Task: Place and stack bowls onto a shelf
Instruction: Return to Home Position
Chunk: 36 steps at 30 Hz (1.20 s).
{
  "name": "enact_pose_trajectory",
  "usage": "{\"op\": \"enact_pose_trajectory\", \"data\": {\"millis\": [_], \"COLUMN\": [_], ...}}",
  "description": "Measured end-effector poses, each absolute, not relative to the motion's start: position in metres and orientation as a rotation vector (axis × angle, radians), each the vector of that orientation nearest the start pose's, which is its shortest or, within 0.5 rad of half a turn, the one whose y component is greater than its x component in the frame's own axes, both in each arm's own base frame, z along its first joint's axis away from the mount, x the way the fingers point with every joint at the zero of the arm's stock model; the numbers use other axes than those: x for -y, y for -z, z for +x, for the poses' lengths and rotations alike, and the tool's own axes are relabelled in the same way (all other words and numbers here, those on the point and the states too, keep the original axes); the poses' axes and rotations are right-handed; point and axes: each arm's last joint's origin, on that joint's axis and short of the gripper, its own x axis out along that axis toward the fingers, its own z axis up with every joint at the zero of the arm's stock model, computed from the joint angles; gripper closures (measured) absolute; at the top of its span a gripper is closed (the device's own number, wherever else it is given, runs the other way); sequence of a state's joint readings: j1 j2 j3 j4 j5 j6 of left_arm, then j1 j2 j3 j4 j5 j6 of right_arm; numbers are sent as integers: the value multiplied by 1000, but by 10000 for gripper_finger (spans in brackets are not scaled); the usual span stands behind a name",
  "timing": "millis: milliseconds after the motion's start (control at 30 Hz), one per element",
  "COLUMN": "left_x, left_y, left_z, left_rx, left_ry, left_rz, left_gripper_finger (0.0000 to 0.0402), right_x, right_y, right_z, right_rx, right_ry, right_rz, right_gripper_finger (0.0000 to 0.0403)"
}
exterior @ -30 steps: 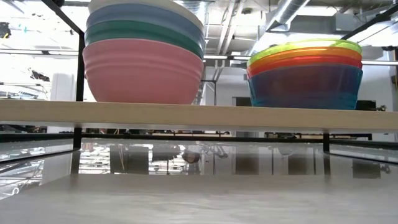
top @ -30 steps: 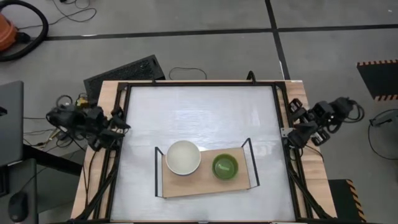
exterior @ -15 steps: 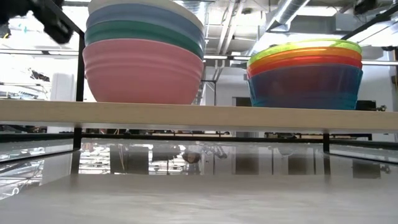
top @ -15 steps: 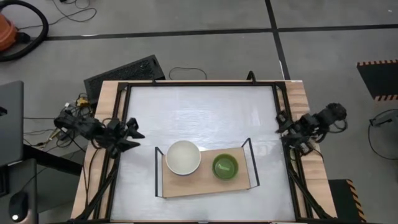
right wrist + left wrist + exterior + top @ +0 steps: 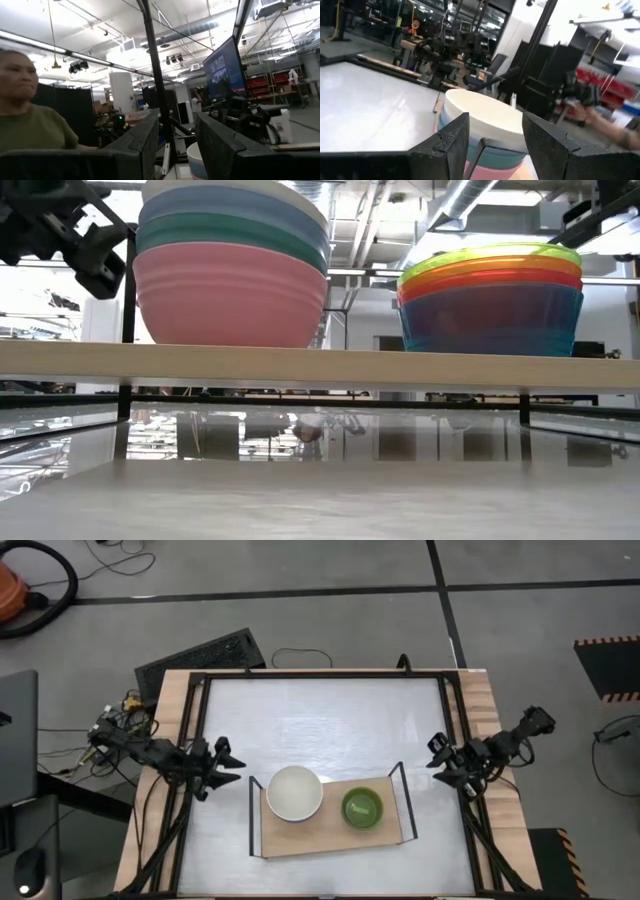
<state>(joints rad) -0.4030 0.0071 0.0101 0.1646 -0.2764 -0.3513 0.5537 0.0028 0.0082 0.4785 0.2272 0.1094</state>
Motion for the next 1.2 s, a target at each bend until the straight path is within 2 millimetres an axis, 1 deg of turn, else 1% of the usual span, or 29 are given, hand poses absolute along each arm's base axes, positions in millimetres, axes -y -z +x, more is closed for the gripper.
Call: {"op": "enact_pose_trajectory", "data": {"millis": [100,300,500,600,800,1200], "left_x": [30,30,31,31,31,31], "left_y": [-182,-181,-172,-171,-172,-172], "left_z": [91,91,92,92,92,92], "left_rx": [139,132,42,19,17,16], "left_ry": [149,142,137,137,137,134], "left_rz": [-352,-281,-356,-357,-309,-310], "left_gripper_finger": [233,233,233,233,233,233], "right_x": [-40,-40,-42,-43,-44,-45], "right_y": [-209,-205,-198,-194,-187,-171], "right_z": [77,79,81,82,84,86], "right_rx": [432,383,315,278,199,51], "right_ry": [-333,-322,-322,-322,-320,-319], "right_rz": [246,224,194,178,145,85], "right_gripper_finger": [246,246,246,246,246,246]}}
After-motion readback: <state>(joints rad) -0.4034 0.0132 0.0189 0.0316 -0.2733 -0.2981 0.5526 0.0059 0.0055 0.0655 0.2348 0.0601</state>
